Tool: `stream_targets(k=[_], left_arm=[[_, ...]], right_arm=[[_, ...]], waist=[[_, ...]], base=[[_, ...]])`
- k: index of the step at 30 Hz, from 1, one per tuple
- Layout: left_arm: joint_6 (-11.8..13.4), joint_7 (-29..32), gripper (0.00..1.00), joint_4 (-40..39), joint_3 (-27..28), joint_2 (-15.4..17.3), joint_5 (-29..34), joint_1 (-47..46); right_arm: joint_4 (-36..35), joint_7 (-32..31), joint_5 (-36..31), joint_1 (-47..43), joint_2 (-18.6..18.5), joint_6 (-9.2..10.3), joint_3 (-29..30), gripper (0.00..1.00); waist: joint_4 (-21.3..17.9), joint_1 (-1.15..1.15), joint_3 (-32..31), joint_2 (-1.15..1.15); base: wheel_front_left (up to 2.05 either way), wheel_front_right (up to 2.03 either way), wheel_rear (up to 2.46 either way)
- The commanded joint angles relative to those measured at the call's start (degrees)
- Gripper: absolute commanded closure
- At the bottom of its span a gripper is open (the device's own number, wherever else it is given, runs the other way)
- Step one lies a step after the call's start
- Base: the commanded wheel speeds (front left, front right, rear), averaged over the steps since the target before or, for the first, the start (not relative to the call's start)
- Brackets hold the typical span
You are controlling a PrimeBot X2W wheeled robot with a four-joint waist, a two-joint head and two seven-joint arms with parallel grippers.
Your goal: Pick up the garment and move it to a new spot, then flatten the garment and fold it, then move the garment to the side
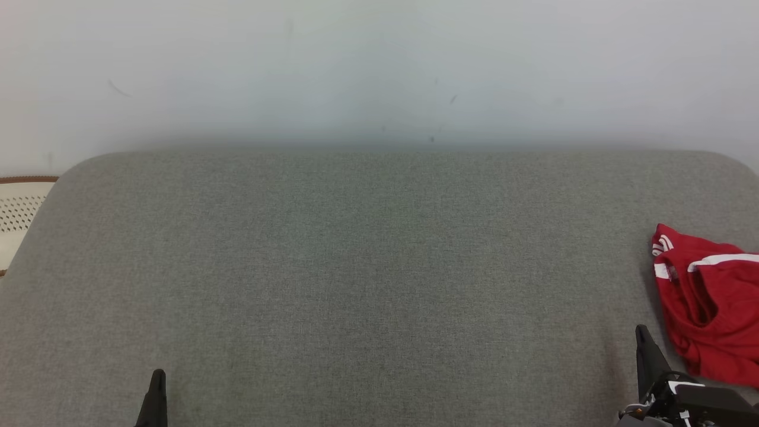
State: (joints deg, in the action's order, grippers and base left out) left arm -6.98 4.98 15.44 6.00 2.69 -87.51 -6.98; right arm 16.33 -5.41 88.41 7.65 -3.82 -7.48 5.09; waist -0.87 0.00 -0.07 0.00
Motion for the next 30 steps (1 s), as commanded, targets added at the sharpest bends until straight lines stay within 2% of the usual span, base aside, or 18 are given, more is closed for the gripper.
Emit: stream_targets(k=[1, 10, 30], left_arm=[[-0.4, 0.3, 1.00, -0.2, 0.3, 0.3, -1.6, -0.2], [-0.6, 1.2, 1.00, -0.3, 0.5, 0.3, -5.3, -0.7], [-0.6, 1.1, 1.00, -0.2, 0.4, 0.3, -4.9, -0.6]], right_arm=[[-0.2, -0.4, 1.2, 0.4, 0.2, -0.02, 0.4, 1.00], [-0.6, -1.4, 4.6, 0.6, 0.5, -0.02, 1.4, 1.00], [-0.5, -1.5, 4.1, 0.6, 0.6, -0.02, 1.5, 1.00]], waist=[[0.2, 0.00, 0.1, 0.00], [0.9, 0.00, 0.3, 0.00], [0.9, 0.00, 0.3, 0.00]], base=[[0.00, 0.00, 0.00], [0.00, 0.00, 0.00], [0.00, 0.00, 0.00]])
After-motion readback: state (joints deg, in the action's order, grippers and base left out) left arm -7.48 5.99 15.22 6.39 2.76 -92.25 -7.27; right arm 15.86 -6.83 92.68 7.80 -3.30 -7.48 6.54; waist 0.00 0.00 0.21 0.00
